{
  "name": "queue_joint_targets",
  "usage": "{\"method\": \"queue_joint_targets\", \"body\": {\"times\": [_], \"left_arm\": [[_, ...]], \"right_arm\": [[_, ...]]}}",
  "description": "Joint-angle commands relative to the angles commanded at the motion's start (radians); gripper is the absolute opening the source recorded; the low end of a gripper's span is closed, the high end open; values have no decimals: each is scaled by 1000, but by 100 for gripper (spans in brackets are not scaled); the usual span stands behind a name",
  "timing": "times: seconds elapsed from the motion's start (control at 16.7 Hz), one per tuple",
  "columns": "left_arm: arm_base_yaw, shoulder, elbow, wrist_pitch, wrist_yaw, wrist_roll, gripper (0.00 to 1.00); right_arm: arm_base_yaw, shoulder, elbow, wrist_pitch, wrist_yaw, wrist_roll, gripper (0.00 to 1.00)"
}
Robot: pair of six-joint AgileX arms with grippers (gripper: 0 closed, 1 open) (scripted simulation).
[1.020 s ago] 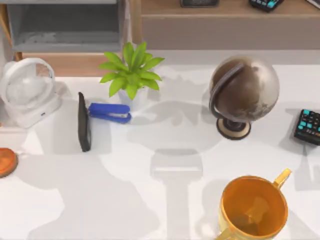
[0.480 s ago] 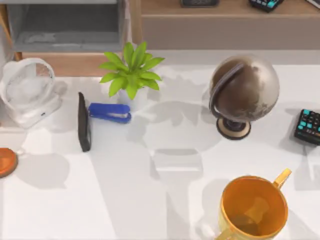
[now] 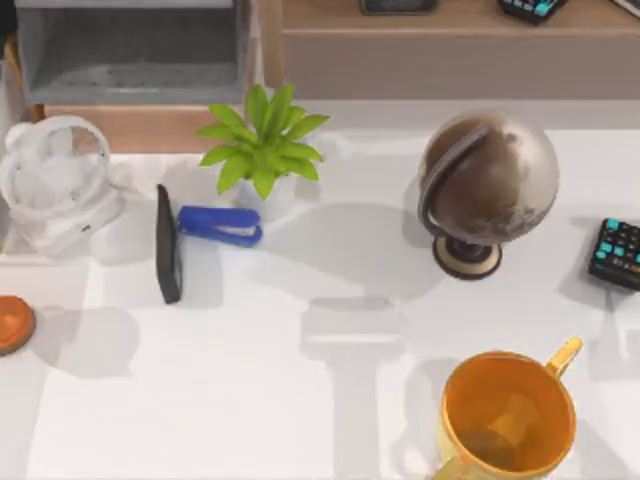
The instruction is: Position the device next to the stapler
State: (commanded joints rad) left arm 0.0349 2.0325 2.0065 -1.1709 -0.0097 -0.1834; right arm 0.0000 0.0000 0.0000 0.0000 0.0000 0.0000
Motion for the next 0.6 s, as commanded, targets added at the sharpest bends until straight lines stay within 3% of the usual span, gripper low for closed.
{"method": "queue_joint_targets", "body": {"times": [0.6], "left_arm": [[-468,-220,-494,172,-25,-318,0]], "right_arm": [[0,0,0,0,0,0,100]]}}
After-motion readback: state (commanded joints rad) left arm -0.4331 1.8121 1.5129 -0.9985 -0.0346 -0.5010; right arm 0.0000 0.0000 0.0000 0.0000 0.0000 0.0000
